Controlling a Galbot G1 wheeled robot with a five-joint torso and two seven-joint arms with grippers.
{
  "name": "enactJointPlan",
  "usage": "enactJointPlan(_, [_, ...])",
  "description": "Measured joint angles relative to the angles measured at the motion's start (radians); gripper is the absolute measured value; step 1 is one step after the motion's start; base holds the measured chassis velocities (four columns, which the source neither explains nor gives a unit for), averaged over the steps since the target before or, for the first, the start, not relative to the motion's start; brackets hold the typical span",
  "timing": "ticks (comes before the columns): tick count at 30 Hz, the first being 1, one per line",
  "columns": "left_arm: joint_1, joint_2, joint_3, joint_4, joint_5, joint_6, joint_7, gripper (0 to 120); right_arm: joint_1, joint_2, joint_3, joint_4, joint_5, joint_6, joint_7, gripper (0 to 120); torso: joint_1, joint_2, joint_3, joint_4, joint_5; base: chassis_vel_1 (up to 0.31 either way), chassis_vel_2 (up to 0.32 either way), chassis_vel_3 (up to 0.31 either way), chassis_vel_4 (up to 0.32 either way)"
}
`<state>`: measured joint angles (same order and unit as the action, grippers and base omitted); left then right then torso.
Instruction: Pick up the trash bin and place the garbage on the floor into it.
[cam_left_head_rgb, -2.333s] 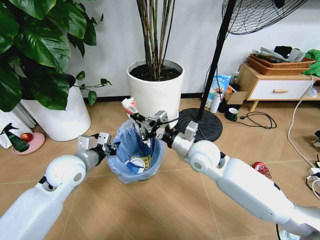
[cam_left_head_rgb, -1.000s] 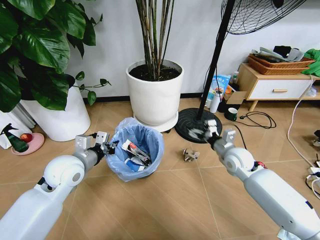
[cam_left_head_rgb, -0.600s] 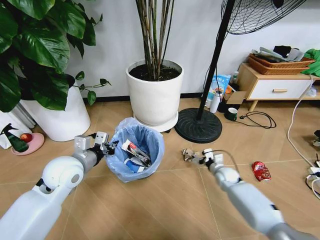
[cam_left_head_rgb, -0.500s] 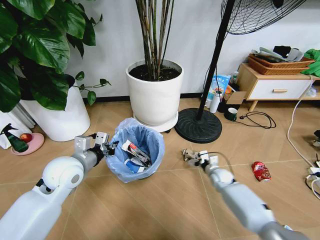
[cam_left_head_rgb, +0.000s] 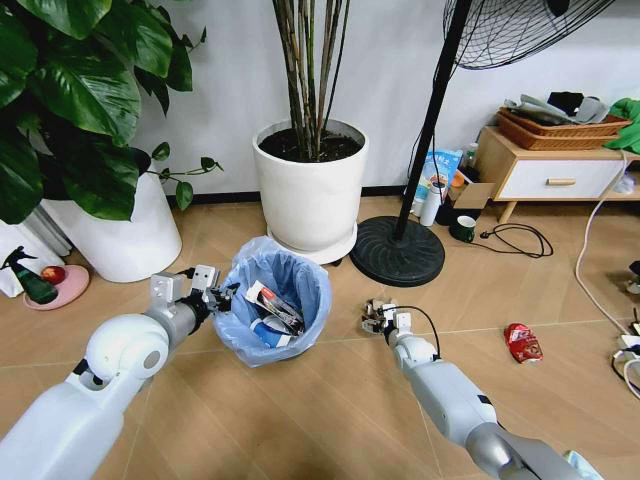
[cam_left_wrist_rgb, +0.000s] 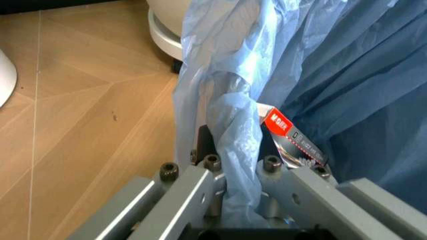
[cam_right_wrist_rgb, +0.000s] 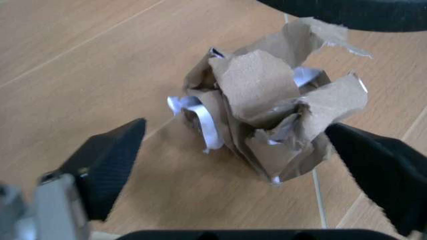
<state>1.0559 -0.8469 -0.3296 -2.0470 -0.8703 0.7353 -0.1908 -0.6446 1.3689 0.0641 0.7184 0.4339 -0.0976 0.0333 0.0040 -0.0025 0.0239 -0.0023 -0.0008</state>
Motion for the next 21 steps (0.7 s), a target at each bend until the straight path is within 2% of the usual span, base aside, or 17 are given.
enactJointPlan(7, [-0.002, 0.001, 0.003, 0.002, 0.0, 0.0, 0.001, 0, 0.036, 0.021, 0.02, -0.077, -0.046, 0.02, -0.004, 68, 0.0, 0.0, 0.0, 0.0001, -0.0001, 0.0, 0.0, 0.0, 0.0])
enactJointPlan(8, [-0.002, 0.001, 0.003, 0.002, 0.0, 0.0, 0.001, 0, 0.036, 0.021, 0.02, -0.077, -0.046, 0.02, -0.004, 68, 0.0, 0.0, 0.0, 0.0001, -0.0001, 0.0, 0.0, 0.0, 0.0])
enactJointPlan(11, [-0.002, 0.001, 0.003, 0.002, 0.0, 0.0, 0.002, 0, 0.037, 0.02, 0.02, -0.083, -0.047, 0.02, -0.007, 54, 0.0, 0.0, 0.0, 0.0001, -0.0001, 0.0, 0.0, 0.0, 0.0])
enactJointPlan(12, [-0.002, 0.001, 0.003, 0.002, 0.0, 0.0, 0.002, 0, 0.037, 0.02, 0.02, -0.083, -0.047, 0.02, -0.007, 54, 0.0, 0.0, 0.0, 0.0001, -0.0001, 0.0, 0.0, 0.0, 0.0])
enactJointPlan(16, [-0.006, 0.002, 0.007, 0.004, 0.0, 0.0, 0.003, 0, 0.036, 0.019, 0.027, -0.084, -0.048, 0.02, -0.009, 34, 0.0, 0.0, 0.0, 0.0, -0.0001, 0.0, 0.0, 0.0, 0.0])
enactJointPlan(18, [-0.007, 0.001, 0.008, 0.004, 0.0, 0.0, 0.003, 0, 0.035, 0.019, 0.027, -0.084, -0.048, 0.02, -0.009, 30, 0.0, 0.0, 0.0, 0.0001, -0.0001, 0.0, 0.0, 0.0, 0.0])
enactJointPlan(21, [-0.009, 0.0, 0.01, 0.005, 0.001, 0.0, 0.003, 0, 0.032, 0.019, 0.028, -0.084, -0.052, 0.02, -0.009, 18, 0.0, 0.0, 0.0, 0.0, -0.0001, 0.0, 0.0, 0.0, 0.0])
